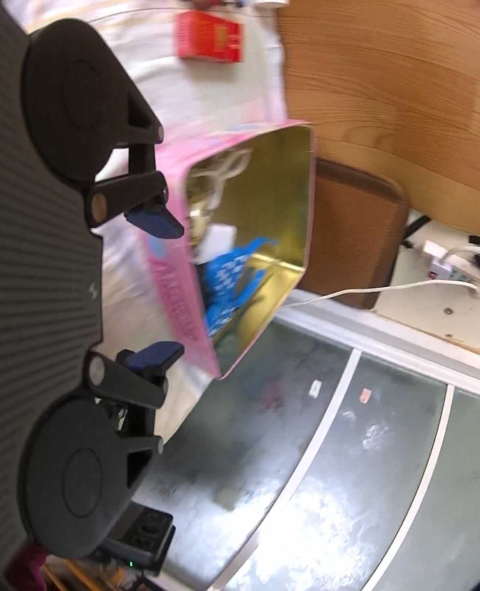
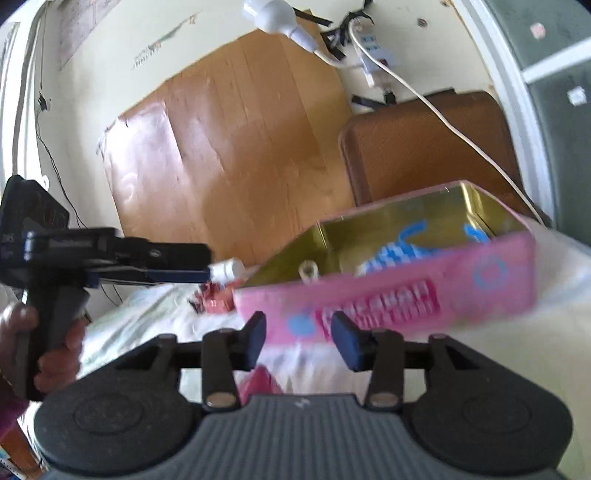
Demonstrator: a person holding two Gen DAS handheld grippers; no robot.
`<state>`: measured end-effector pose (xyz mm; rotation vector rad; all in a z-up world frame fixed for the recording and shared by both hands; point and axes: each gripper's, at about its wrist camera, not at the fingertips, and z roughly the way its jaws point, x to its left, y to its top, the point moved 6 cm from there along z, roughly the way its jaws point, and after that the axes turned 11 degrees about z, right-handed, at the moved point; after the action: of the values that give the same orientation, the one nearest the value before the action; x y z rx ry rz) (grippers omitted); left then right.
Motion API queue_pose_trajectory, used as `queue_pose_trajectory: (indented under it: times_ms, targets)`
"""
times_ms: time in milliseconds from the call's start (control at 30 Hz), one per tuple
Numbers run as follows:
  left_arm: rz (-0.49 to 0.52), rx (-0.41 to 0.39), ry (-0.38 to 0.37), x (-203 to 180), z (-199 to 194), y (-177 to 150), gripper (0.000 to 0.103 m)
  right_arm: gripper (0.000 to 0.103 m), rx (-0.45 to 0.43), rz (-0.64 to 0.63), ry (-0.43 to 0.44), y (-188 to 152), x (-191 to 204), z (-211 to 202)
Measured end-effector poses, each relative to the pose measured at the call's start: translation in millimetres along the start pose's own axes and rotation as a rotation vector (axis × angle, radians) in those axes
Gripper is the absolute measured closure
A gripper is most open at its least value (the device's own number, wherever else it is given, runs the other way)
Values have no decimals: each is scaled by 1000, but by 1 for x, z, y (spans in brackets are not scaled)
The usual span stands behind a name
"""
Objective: Organize rigid objects
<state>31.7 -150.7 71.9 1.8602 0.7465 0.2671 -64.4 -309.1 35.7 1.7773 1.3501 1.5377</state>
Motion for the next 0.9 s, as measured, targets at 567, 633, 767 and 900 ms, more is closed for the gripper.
queue_pose_trajectory:
  times_ms: [567, 633, 767, 900]
  targets:
    - [43, 198, -227, -40, 54, -57, 8, 11, 142, -84, 60, -77, 22, -74]
    - [4, 222, -257, -39, 61, -69, 9, 9, 165, -130, 42, -84, 28, -62]
    - [-43, 199, -289, -41, 57, -74, 16, 29, 146, -183, -10, -88, 27, -44]
    - [-46, 190, -263, -42, 53, -67, 20, 33, 132, -171, -21, -81, 25, -38]
